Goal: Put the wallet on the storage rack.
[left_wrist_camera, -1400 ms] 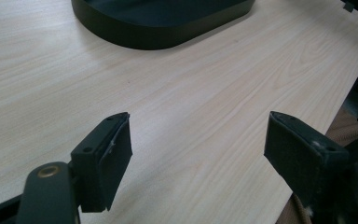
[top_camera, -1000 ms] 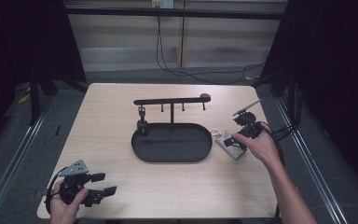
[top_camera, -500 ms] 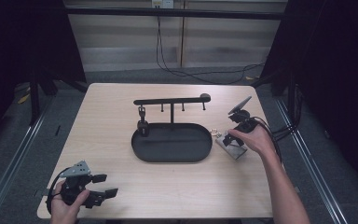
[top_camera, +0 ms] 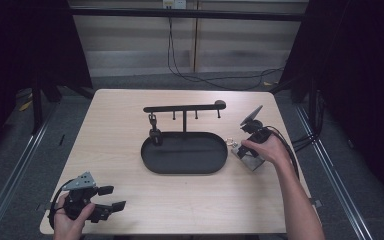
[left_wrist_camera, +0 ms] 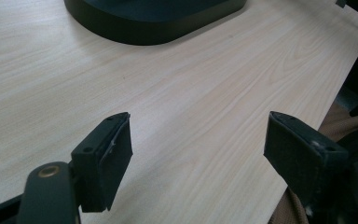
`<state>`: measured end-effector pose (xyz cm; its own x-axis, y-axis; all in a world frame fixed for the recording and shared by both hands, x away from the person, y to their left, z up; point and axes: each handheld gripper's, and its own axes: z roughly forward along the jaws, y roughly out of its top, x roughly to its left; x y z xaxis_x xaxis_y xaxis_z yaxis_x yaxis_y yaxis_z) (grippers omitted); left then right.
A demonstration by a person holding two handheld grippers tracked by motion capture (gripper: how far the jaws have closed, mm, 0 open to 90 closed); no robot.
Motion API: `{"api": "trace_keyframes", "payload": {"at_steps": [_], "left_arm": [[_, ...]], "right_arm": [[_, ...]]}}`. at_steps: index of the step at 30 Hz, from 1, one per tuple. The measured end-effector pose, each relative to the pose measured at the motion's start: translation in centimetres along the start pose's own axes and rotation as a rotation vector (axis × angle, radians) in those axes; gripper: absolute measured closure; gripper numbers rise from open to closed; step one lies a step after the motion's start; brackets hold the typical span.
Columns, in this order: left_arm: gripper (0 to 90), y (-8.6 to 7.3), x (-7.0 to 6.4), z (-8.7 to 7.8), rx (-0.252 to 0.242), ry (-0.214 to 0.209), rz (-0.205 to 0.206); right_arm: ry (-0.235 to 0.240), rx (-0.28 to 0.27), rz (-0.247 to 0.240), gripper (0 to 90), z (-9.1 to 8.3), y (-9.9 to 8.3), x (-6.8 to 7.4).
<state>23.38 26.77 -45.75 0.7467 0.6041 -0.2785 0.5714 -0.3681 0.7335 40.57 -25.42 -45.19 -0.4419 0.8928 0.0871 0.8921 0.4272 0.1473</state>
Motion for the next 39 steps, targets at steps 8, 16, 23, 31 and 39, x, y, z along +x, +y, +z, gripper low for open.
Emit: {"api": "trace_keyframes", "payload": {"at_steps": [8, 16, 23, 31, 39], "left_arm": [[22.8, 0.1, -0.1, 0.0, -0.011, -0.008, 0.005], [22.8, 0.0, 0.0, -0.3, -0.029, 0.0, -0.003], [22.8, 0.0, 0.0, -0.3, -0.032, -0.004, -0.001], [22.8, 0.0, 0.0, -0.3, -0.026, 0.0, -0.003], [23.1, 0.0, 0.1, -0.1, -0.018, -0.013, -0.007]], "right_arm": [[-0.024, 0.009, 0.008, 19.8, 0.8, -0.3, 0.0], [-0.03, 0.025, 0.006, 19.1, 1.4, 0.0, 0.1], [-0.044, 0.042, 0.0, 24.8, 1.9, 0.1, 0.1], [-0.065, 0.073, -0.006, 25.3, 2.5, 0.3, 0.4], [-0.07, 0.076, 0.006, 27.5, 2.6, 0.5, 0.6]]}}
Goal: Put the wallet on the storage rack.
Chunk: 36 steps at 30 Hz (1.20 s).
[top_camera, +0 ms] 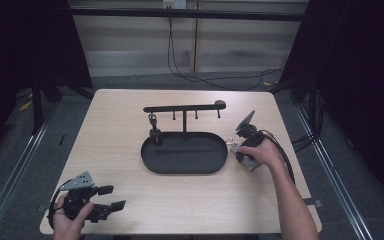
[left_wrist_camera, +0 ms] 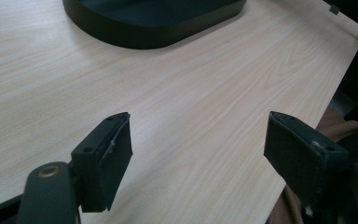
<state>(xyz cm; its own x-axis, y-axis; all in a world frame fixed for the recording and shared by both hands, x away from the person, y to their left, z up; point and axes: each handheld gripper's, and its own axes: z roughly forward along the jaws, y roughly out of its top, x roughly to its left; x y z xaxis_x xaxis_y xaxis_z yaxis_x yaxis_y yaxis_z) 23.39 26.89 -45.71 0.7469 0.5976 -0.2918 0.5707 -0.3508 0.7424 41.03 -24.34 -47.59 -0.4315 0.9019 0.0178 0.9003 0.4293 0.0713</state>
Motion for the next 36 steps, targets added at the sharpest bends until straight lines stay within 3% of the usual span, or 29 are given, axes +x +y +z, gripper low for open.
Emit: {"api": "trace_keyframes", "payload": {"at_steps": [4, 8, 14, 23, 36], "left_arm": [[23.0, 0.0, -0.1, 0.2, 0.015, -0.008, 0.003], [22.9, -0.1, 0.1, 0.2, 0.002, -0.044, -0.027], [22.9, 0.0, 0.0, 0.2, 0.003, -0.034, -0.011], [22.7, 0.0, -0.1, 0.2, 0.005, -0.041, -0.007], [22.6, 0.1, -0.1, 0.3, 0.013, -0.04, -0.006]], "right_arm": [[0.013, 0.007, 0.036, 30.1, -0.1, 0.1, -0.2], [0.023, 0.015, 0.039, 31.6, -0.3, 0.2, -0.3], [0.022, 0.026, 0.041, 32.5, -0.6, 0.6, 0.0], [0.02, -0.013, 0.055, 32.7, -1.9, 0.0, 0.0], [0.053, -0.042, 0.073, 32.8, -4.0, -0.9, -0.3]]}}
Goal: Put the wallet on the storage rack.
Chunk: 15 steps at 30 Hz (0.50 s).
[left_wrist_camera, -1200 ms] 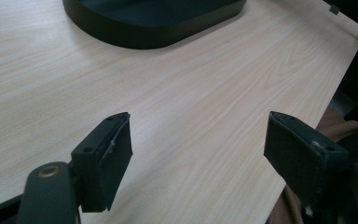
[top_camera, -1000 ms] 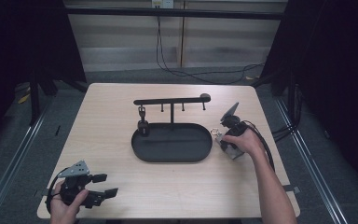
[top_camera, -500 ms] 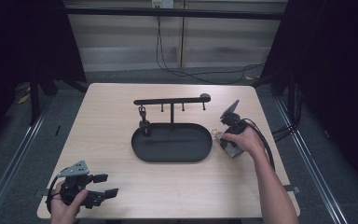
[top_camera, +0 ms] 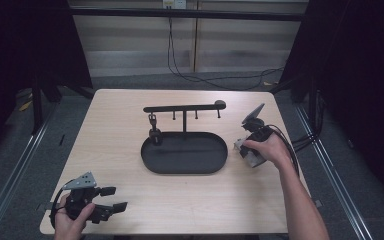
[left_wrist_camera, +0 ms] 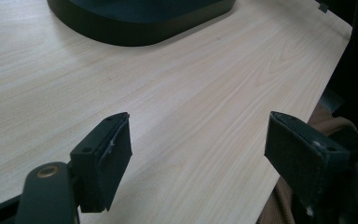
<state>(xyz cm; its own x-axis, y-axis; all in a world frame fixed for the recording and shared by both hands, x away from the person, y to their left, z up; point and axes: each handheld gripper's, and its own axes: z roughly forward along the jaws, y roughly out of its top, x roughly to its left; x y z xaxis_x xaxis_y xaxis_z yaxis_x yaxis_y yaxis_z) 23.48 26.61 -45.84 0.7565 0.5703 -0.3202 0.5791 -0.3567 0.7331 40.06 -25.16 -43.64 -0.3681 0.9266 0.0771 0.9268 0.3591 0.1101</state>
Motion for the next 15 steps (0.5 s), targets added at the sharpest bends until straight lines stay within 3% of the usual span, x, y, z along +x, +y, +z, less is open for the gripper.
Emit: {"api": "trace_keyframes", "payload": {"at_steps": [9, 15], "left_arm": [[22.6, 0.0, -0.1, 0.0, 0.002, -0.002, 0.003], [22.3, 0.0, -0.1, 0.0, 0.001, -0.003, 0.006]], "right_arm": [[0.012, -0.014, 0.014, 32.8, -1.1, -0.6, -0.3], [-0.015, -0.031, 0.031, 32.8, -2.8, -0.6, -0.4]]}}
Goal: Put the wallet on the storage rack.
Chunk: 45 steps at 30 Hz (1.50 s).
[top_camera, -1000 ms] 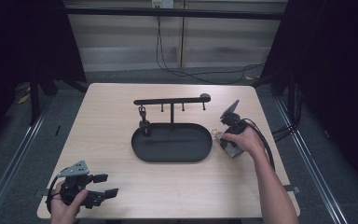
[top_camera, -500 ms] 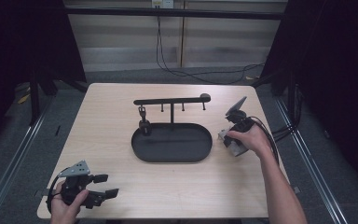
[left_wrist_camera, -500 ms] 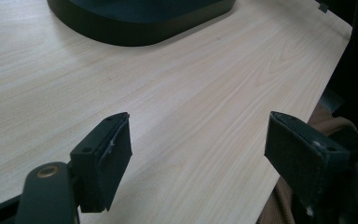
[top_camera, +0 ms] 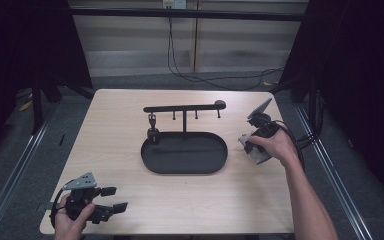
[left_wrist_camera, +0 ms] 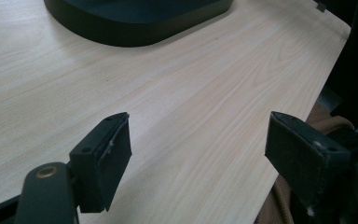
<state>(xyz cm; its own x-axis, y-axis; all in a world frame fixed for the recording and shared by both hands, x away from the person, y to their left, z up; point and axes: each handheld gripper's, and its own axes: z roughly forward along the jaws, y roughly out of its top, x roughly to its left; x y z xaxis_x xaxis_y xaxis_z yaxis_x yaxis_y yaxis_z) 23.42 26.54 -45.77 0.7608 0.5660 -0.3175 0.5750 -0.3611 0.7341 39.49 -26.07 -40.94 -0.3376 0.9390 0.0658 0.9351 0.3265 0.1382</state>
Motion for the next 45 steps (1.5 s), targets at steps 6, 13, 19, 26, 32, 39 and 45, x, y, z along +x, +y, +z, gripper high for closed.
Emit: {"api": "trace_keyframes", "payload": {"at_steps": [6, 13, 19, 26, 32, 39, 45], "left_arm": [[22.1, 0.0, 0.0, 0.1, 0.003, -0.002, -0.003], [22.1, 0.0, 0.0, 0.2, 0.014, 0.001, 0.002], [22.1, 0.0, 0.0, 0.2, 0.015, 0.002, 0.001], [22.1, 0.0, 0.1, 0.2, 0.017, 0.009, -0.001], [22.1, 0.0, 0.1, 0.3, 0.016, 0.015, -0.007], [22.2, 0.0, 0.2, 0.4, 0.02, 0.02, -0.013], [22.2, 0.0, 0.3, 0.3, 0.014, 0.021, -0.019]], "right_arm": [[-0.001, -0.002, 0.003, 32.8, -0.7, 0.1, 0.1], [0.001, -0.01, 0.016, 32.8, -2.5, -0.1, 0.2], [0.013, -0.02, 0.002, 32.8, -3.5, 0.1, 0.7], [0.036, -0.017, -0.017, 32.8, -2.9, 0.6, 1.6], [0.074, -0.046, -0.017, 32.8, -3.2, 1.0, 2.3], [0.111, -0.07, -0.008, 32.8, -3.1, 1.3, 3.2], [0.126, -0.083, 0.0, 32.8, -2.9, 1.8, 4.0]]}}
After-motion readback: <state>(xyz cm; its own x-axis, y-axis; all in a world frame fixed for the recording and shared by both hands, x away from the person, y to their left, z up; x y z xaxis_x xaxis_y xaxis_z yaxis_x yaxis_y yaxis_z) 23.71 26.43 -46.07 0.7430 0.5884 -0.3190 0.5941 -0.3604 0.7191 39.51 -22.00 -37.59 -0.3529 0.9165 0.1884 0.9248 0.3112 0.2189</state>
